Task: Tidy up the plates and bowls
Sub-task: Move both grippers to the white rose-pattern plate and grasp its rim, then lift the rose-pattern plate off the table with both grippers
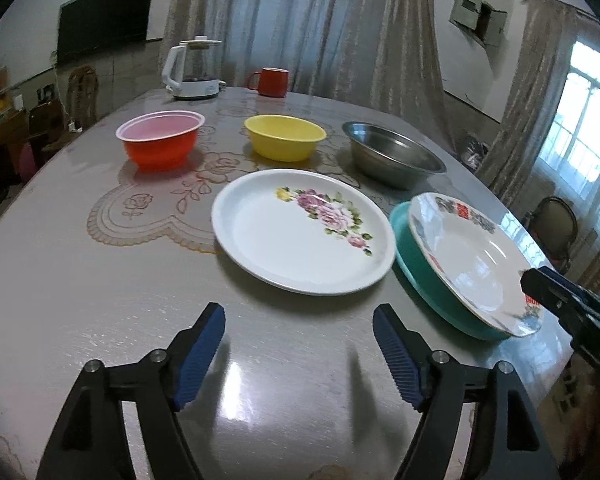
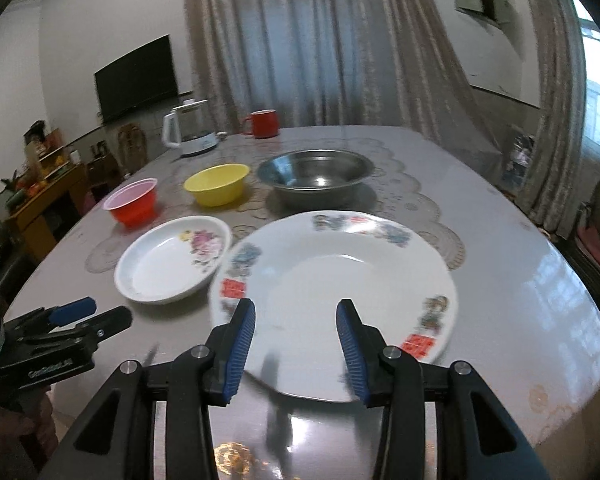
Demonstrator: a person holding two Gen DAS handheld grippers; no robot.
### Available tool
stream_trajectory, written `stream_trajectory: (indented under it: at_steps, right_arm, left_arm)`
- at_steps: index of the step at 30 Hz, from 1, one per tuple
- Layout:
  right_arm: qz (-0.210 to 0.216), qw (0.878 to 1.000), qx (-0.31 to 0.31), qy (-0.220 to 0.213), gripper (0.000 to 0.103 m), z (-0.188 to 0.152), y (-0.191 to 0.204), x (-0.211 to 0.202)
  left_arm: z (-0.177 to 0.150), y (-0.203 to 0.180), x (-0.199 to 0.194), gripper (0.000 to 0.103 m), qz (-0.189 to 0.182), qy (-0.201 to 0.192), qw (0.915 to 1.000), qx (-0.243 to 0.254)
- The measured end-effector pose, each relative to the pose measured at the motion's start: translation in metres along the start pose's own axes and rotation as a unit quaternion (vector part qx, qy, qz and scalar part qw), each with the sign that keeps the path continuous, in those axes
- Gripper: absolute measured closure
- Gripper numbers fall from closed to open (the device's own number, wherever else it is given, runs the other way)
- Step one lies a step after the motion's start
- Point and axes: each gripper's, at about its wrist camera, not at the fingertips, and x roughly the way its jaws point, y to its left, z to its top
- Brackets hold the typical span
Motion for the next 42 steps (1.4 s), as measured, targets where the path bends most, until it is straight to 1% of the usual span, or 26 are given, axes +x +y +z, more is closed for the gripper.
stream_trajectory:
  at_steps: [3, 7, 10, 14, 16, 17, 18, 19, 21, 23, 26, 29, 32, 34, 36, 38, 40, 41, 42]
  right_arm:
    - [0.018, 1.000, -0.009, -0.003, 0.060, 0.001, 0.009, 0.001]
    - [0.028, 0.999, -0.017, -0.003, 0.060, 0.001, 0.015, 0.001]
    - [0.031, 0.999, -0.019, -0.002, 0.060, -0.001, 0.018, 0.002]
    - [0.033, 0.999, -0.018, 0.000, 0.060, -0.003, 0.017, 0.003]
    - [0.033, 0.999, -0.018, -0.001, 0.060, -0.003, 0.016, 0.002]
    - [0.032, 0.999, -0.018, -0.002, 0.060, -0.003, 0.015, 0.002]
    - [0.031, 0.999, -0.017, -0.002, 0.060, -0.004, 0.014, 0.001]
    - [0.031, 0.999, -0.017, -0.003, 0.060, -0.004, 0.014, 0.001]
    - [0.030, 0.999, -0.015, -0.003, 0.060, -0.004, 0.012, 0.001]
    - [0.028, 0.999, -0.015, -0.002, 0.060, -0.004, 0.011, 0.003]
    - [0.029, 0.999, -0.022, -0.001, 0.060, 0.002, 0.012, 0.008]
    - [0.051, 0.998, -0.027, 0.003, 0.060, 0.014, 0.017, 0.015]
    - [0.072, 0.997, -0.028, -0.004, 0.060, 0.026, 0.025, 0.021]
    - [0.086, 0.995, -0.042, -0.001, 0.060, 0.037, 0.035, 0.031]
    - [0.090, 0.994, -0.057, 0.011, 0.060, 0.045, 0.046, 0.046]
    - [0.094, 0.993, -0.072, 0.019, 0.060, 0.053, 0.056, 0.064]
    - [0.083, 0.992, -0.092, 0.033, 0.060, 0.064, 0.065, 0.084]
    - [0.078, 0.991, -0.099, 0.047, 0.060, 0.069, 0.068, 0.095]
    - [0.076, 0.990, -0.100, 0.071, 0.060, 0.076, 0.070, 0.111]
  left_arm:
    - [0.003, 0.007, 0.001, 0.025, -0.001, -0.001, 0.9999, -0.013]
    - [0.011, 0.020, 0.006, 0.025, -0.006, 0.001, 0.9993, -0.037]
    - [0.021, 0.028, 0.013, 0.025, -0.018, 0.004, 0.9985, -0.052]
    - [0.033, 0.036, 0.029, 0.027, -0.016, 0.016, 0.9978, -0.063]
    - [0.037, 0.040, 0.042, 0.041, -0.017, 0.033, 0.9970, -0.067]
    - [0.038, 0.041, 0.048, 0.053, -0.020, 0.043, 0.9965, -0.069]
    - [0.039, 0.041, 0.054, 0.062, -0.020, 0.054, 0.9959, -0.070]
    - [0.039, 0.041, 0.059, 0.065, -0.022, 0.060, 0.9957, -0.067]
    - [0.040, 0.040, 0.061, 0.068, -0.012, 0.053, 0.9970, -0.055]
    - [0.040, 0.039, 0.061, 0.070, -0.003, 0.050, 0.9978, -0.043]
    - [0.039, 0.041, 0.059, 0.070, -0.004, 0.039, 0.9988, -0.031]
    - [0.038, 0.040, 0.058, 0.070, 0.006, 0.034, 0.9991, -0.023]
    - [0.040, 0.039, 0.053, 0.070, 0.021, 0.022, 0.9995, -0.005]
    - [0.041, 0.044, 0.047, 0.070, 0.026, 0.017, 0.9995, -0.003]
    - [0.042, 0.049, 0.043, 0.070, 0.027, 0.012, 0.9995, -0.008]
    - [0.042, 0.054, 0.043, 0.070, 0.018, 0.014, 0.9997, -0.013]
    - [0.042, 0.054, 0.045, 0.069, 0.013, 0.014, 0.9997, -0.015]
    - [0.041, 0.052, 0.045, 0.069, 0.008, 0.016, 0.9997, -0.016]
    - [0.040, 0.051, 0.046, 0.069, -0.001, 0.020, 0.9996, -0.018]
